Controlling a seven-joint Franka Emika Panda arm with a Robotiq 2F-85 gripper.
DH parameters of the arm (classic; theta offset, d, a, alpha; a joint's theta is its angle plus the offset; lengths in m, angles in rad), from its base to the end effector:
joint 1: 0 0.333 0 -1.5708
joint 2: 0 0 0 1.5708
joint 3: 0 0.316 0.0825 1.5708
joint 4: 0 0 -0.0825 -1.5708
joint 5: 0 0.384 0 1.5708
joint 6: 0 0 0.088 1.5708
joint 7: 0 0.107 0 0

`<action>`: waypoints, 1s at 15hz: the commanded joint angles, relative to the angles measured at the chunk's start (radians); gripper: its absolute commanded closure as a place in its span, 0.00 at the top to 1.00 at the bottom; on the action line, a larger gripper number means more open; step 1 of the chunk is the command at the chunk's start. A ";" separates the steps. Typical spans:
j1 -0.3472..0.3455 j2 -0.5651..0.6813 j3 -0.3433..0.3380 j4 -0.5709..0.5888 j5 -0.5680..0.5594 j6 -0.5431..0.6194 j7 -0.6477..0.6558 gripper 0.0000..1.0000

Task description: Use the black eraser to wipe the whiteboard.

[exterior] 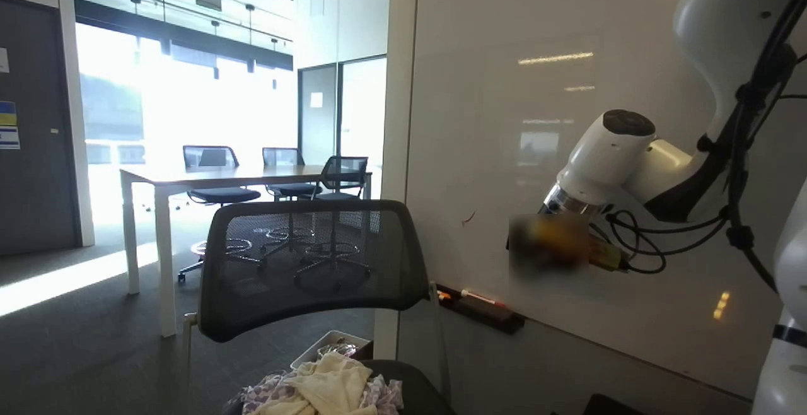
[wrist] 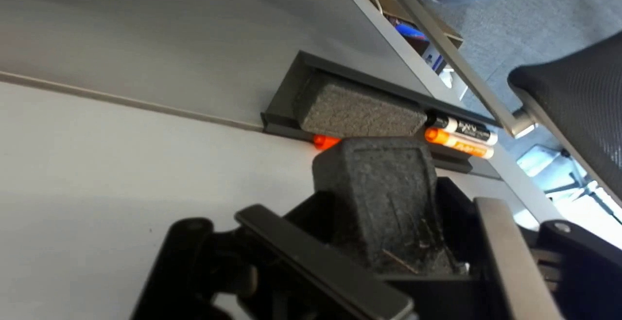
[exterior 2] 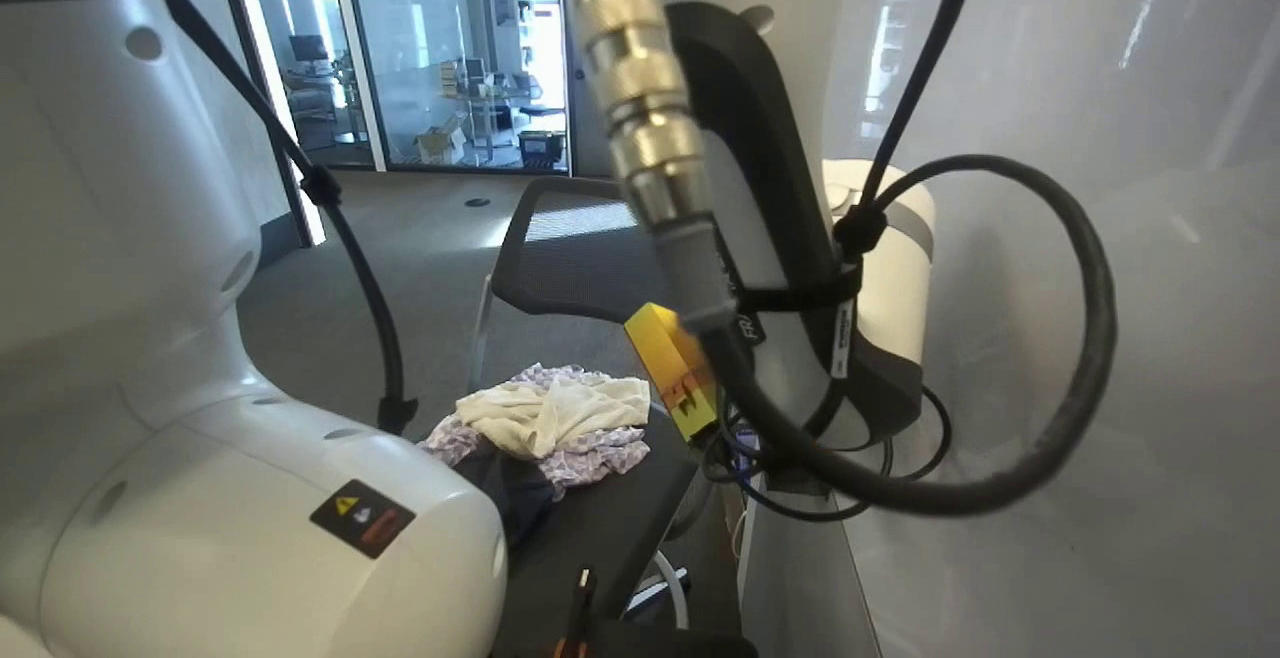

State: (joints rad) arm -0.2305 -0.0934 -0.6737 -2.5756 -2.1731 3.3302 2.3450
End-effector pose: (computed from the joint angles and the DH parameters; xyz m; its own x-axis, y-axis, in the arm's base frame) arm 0.2933 -0.2256 0.2932 0.3875 -0.7942 0.4681 -0.7929 -0.5461 -0.2703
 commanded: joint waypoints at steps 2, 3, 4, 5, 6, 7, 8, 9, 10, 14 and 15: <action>-0.029 0.148 0.087 0.005 -0.099 0.042 0.018 0.34; -0.008 0.185 0.088 0.009 -0.112 0.050 0.025 0.34; 0.019 0.219 0.083 0.013 -0.128 0.060 0.033 0.34; 0.056 0.249 0.073 0.017 -0.146 0.074 0.046 0.34; 0.111 0.281 0.057 0.023 -0.168 0.081 0.069 0.34; 0.176 0.308 0.035 0.030 -0.197 0.094 0.097 0.34; 0.238 0.327 0.016 0.033 -0.222 0.112 0.120 0.34; 0.307 0.350 -0.004 0.046 -0.249 0.134 0.150 0.34; 0.379 0.382 -0.020 0.069 -0.271 0.172 0.190 0.34; 0.672 0.503 -0.082 0.231 -0.409 0.382 0.424 0.34; 0.744 0.559 -0.121 0.279 -0.349 0.450 0.379 0.34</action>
State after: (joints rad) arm 0.3161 0.3227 -0.7112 -2.4620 -2.5066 3.5887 2.6455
